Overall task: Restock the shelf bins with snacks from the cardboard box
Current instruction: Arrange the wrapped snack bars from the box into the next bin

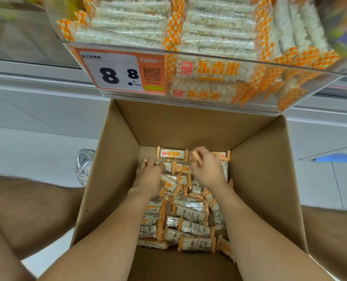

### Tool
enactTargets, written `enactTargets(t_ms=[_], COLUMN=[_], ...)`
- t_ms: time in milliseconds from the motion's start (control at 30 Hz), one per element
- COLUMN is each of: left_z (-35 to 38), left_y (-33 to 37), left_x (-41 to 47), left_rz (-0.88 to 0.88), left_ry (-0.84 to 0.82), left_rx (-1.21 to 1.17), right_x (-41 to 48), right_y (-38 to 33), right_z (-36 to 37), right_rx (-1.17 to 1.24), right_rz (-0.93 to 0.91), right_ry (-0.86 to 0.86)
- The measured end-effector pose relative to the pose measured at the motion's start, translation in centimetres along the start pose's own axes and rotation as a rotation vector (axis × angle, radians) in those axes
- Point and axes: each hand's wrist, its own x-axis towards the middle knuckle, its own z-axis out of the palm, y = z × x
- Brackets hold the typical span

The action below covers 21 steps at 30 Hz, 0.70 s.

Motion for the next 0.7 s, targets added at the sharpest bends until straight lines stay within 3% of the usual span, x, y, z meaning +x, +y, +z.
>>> enactTargets(t_ms=[67,133,233,400,533,700], left_z=[-0.3,-0.8,-2.4,-6.2,-10.1,-16.6], left_y=[0.2,0.2,0.3,1.2,2.7,5.6], left_x=[-0.4,-1.0,-1.9,-4.1,-6.6,-10.1], left_rz=[0.007,0.000,-0.052,-0.006,0.095,0.233], left_ry=[0.028,0.063,0.155,0.131,0.113,-0.032], left_rx=[0.009,-0.048,-0.306,-0.563,-0.680,-0.841], right_x=[0.4,0.6,-0.1,-1.9,-3.4,-4.7], right_y=[-0.5,-0.8,-1.2,-3.3,-7.4,-12.5], right_z=[-1.3,-2.4,-3.3,-6.2,-9.4,-12.7], right_rx=[0.301,0.550,0.679,0.519,0.366,0.367], right_rz=[0.152,0.292,0.389,0.130,-0.027,-0.214], right_ry=[0.061,-0.017,-0.132,-0.147,-0.277,-0.199])
